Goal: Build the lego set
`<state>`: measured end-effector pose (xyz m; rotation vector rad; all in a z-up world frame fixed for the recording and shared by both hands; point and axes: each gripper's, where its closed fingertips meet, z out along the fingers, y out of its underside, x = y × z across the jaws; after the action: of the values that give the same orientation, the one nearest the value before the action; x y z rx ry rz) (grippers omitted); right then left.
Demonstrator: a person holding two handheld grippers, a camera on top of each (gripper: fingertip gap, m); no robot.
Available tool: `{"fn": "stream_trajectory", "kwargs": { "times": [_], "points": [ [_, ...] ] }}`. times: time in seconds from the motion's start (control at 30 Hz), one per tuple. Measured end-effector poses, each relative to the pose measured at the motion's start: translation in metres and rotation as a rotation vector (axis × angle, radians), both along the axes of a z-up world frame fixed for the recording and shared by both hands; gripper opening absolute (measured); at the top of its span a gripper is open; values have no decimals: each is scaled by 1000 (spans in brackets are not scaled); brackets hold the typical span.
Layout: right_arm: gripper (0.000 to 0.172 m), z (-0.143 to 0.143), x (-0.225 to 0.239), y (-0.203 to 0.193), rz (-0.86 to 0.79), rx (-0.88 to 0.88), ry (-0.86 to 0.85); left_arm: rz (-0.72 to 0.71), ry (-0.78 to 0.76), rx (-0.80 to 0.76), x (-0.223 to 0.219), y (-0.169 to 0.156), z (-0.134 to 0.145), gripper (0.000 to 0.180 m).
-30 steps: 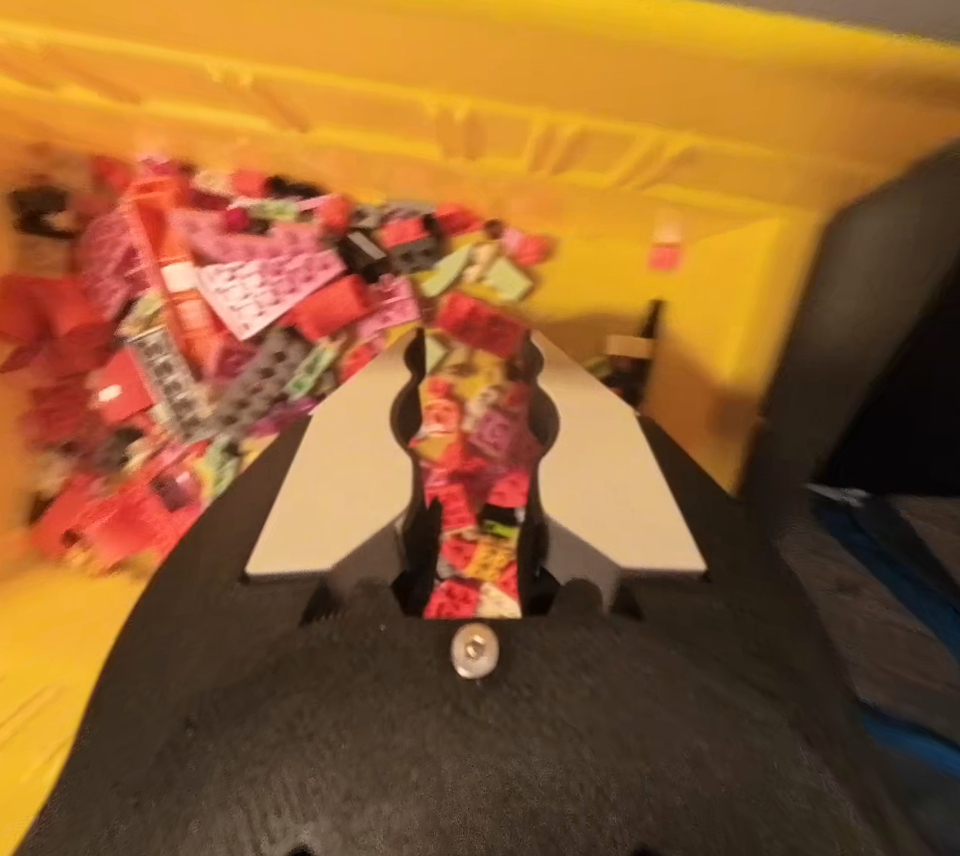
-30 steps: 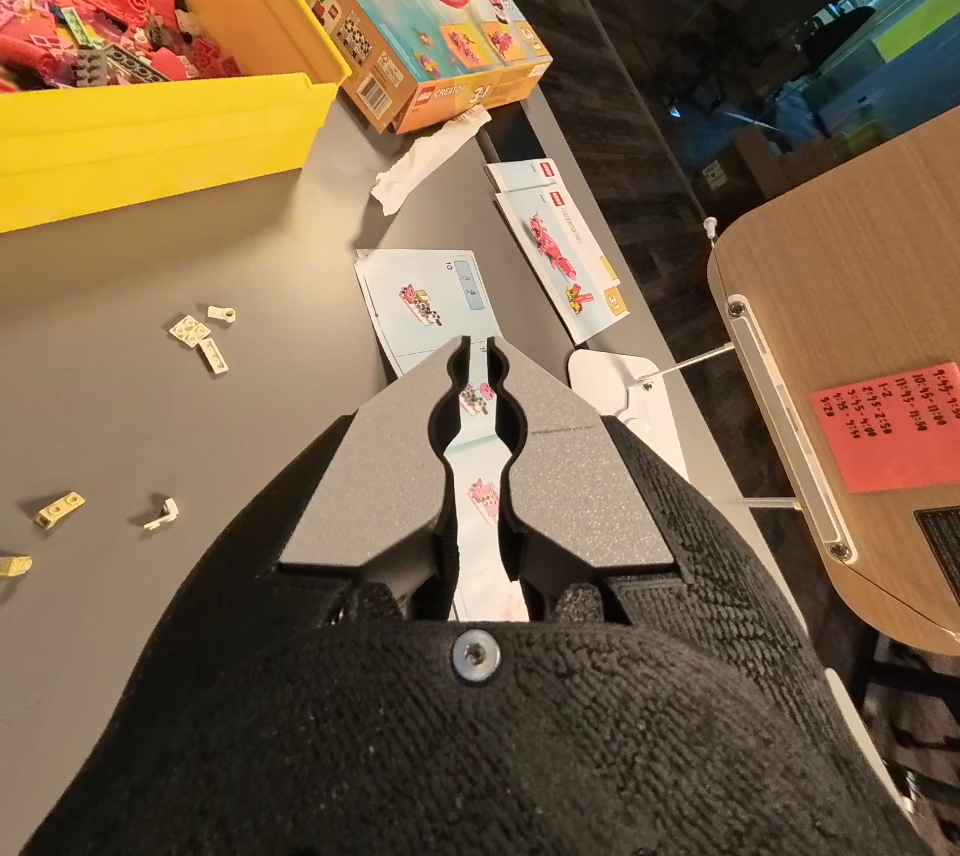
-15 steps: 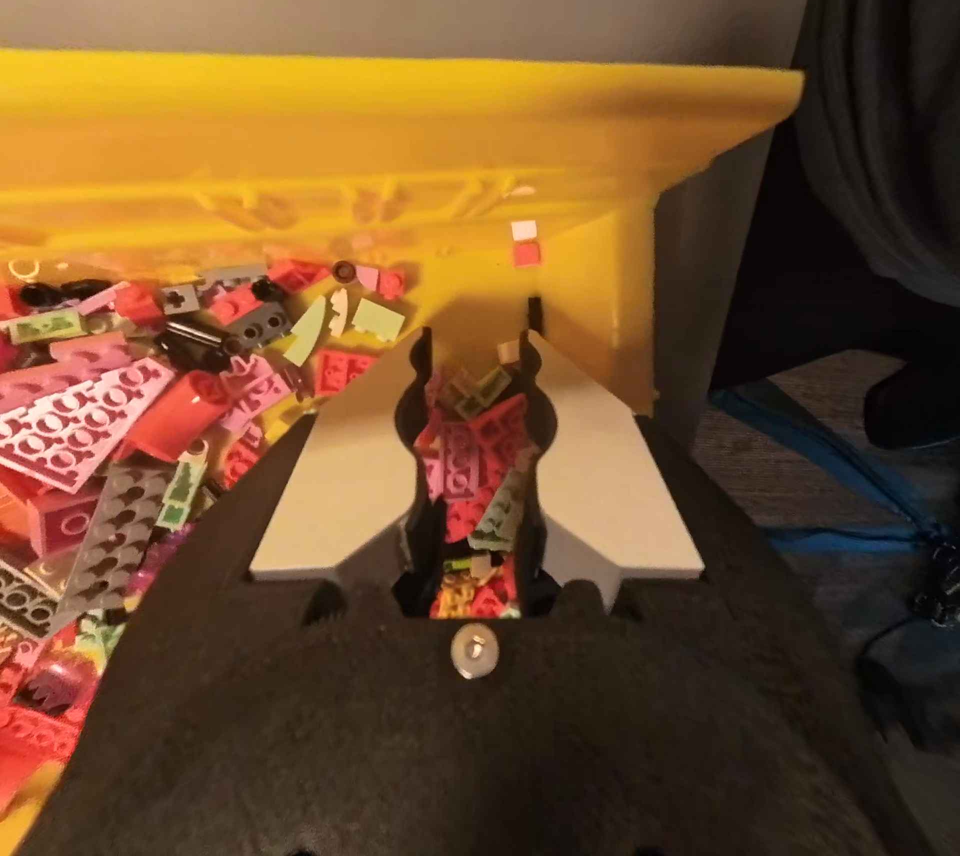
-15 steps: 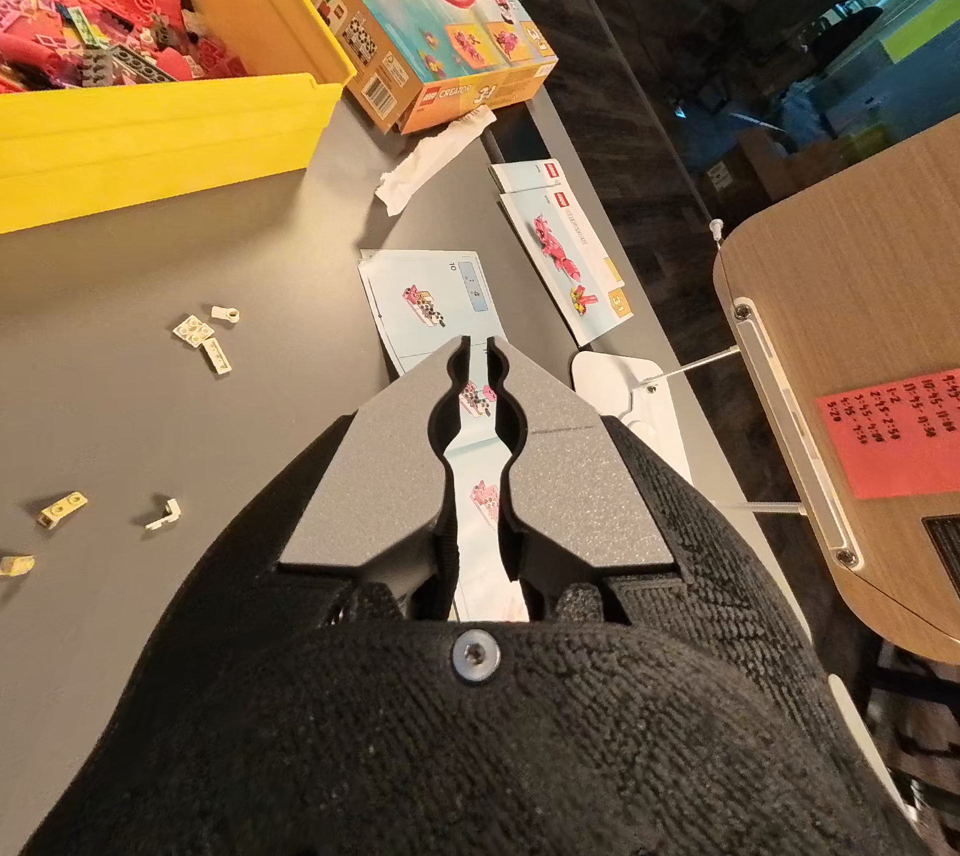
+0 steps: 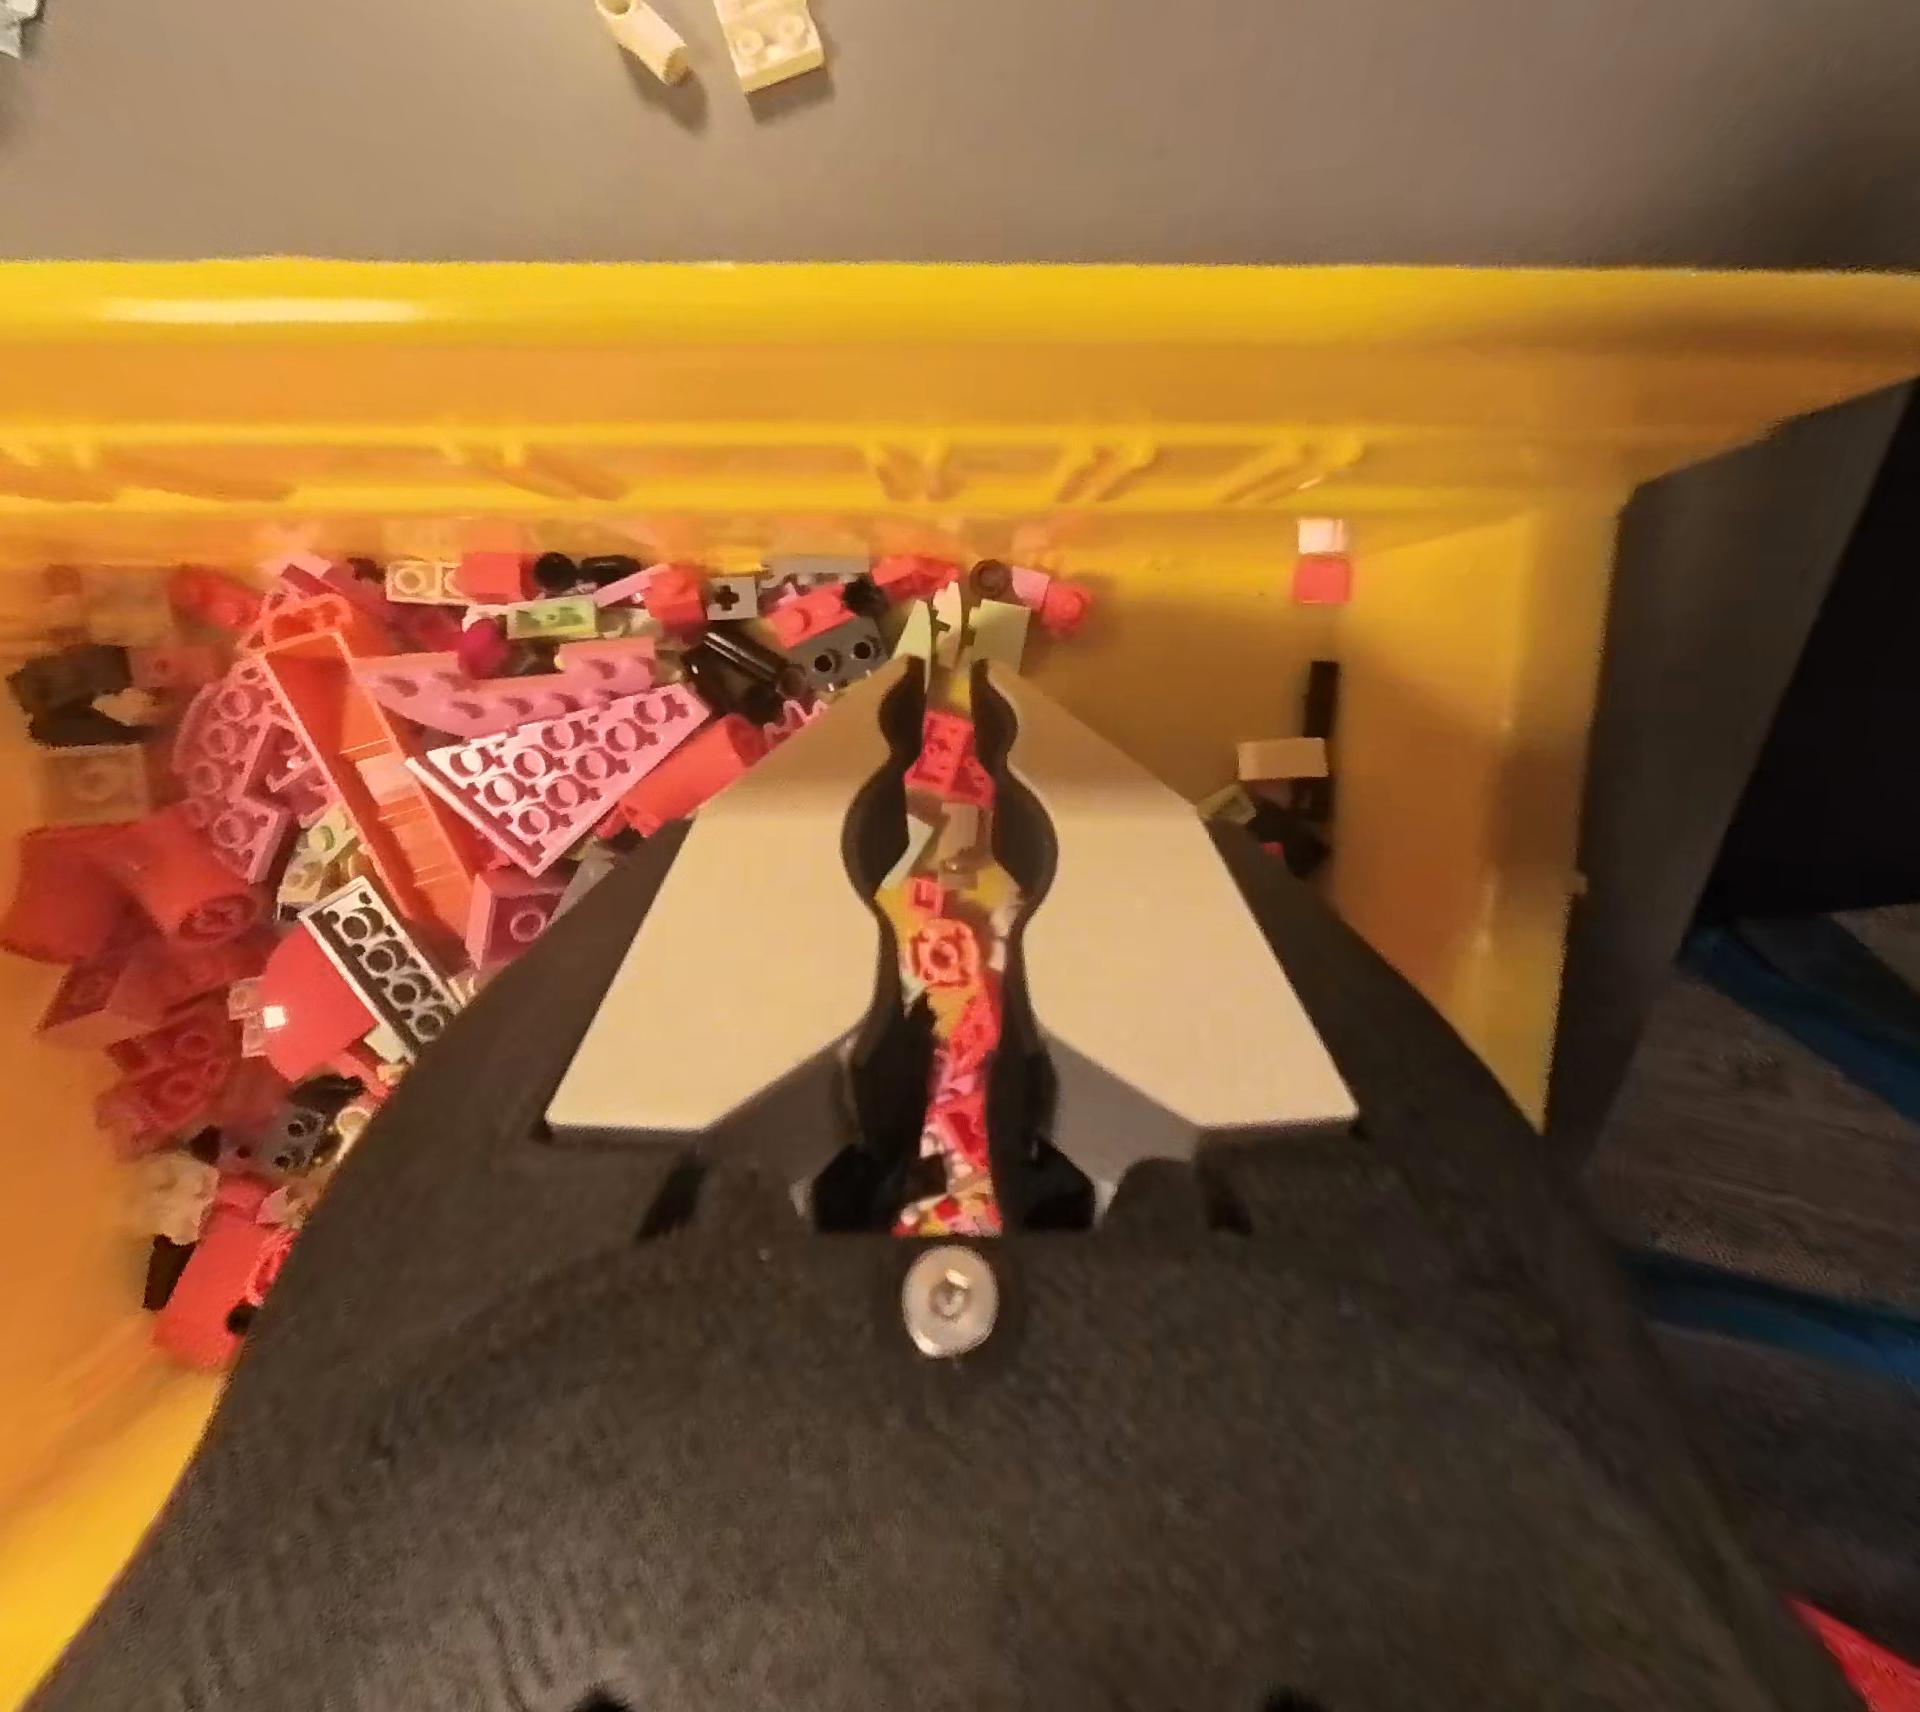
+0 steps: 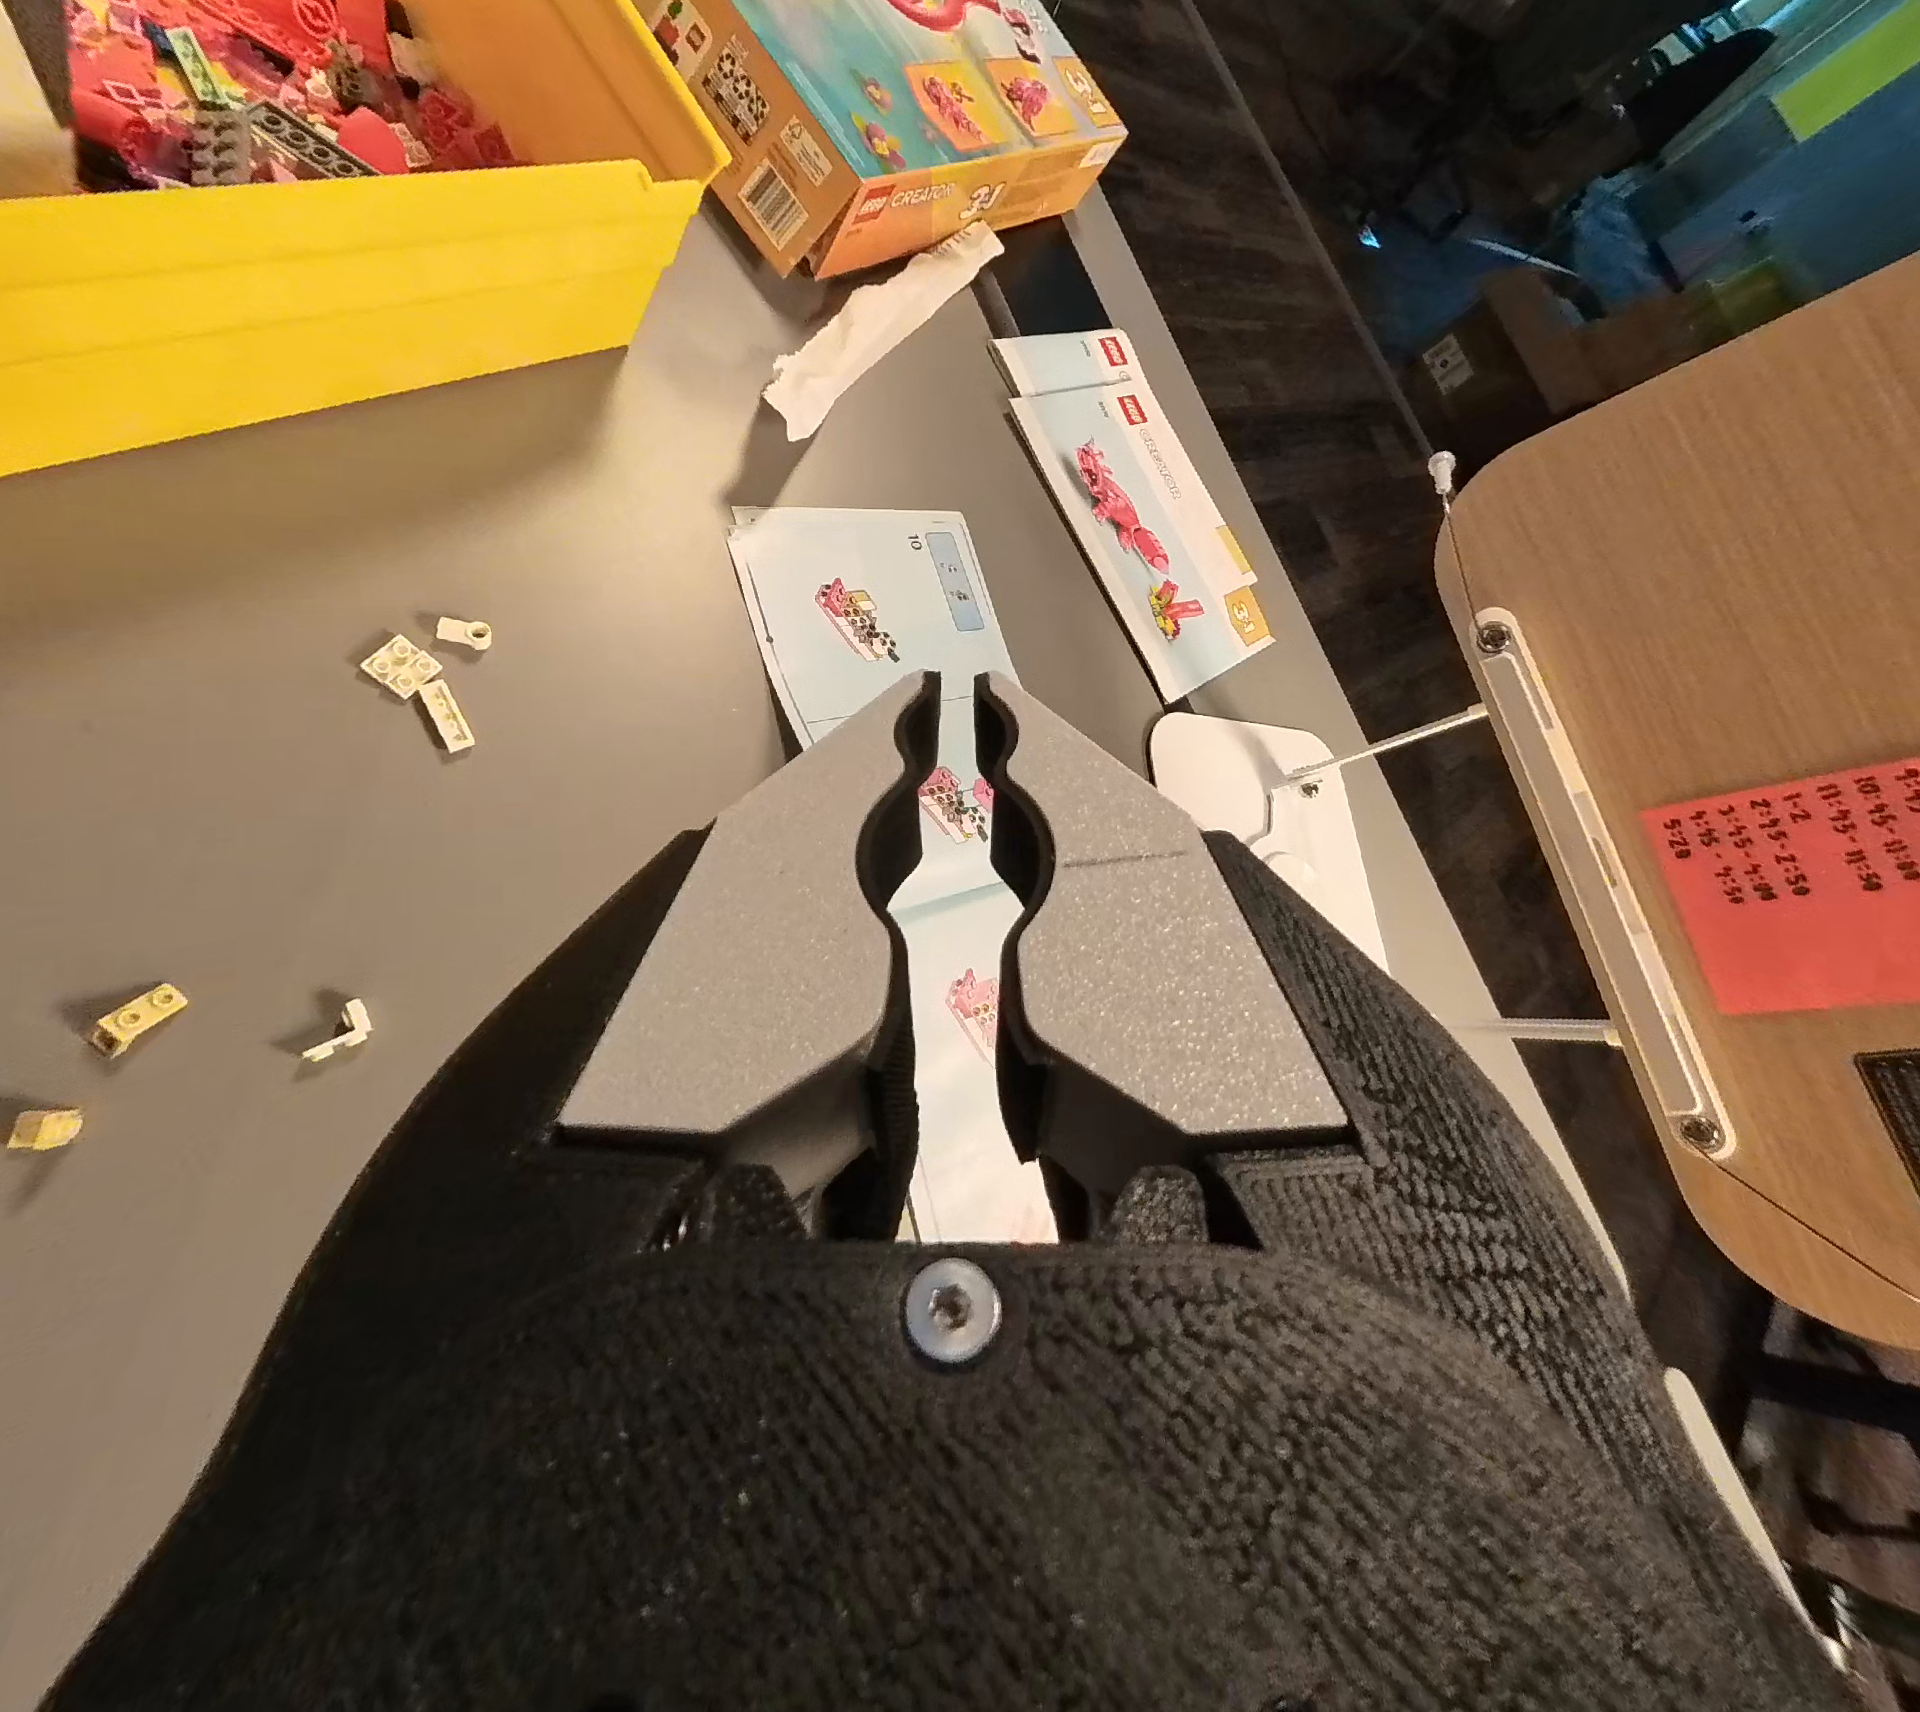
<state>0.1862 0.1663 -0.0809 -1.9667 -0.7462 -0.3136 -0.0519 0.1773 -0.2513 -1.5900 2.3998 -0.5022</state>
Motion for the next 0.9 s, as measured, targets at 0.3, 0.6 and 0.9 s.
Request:
{"fn": "stream_trajectory", "kwargs": {
  "times": [0.3,0.6,0.9],
  "points": [
    [4,2,0,-1,2,6,3,-44,59,-75,-3,-13,-4,1],
    [4,3,-1,-1,7,9,1,-61,132,-155,-14,-28,-6,6],
    [5,4,-1,-2,7,15,3,-50,-13,-13,8,-7,2,13]
  ]
}}
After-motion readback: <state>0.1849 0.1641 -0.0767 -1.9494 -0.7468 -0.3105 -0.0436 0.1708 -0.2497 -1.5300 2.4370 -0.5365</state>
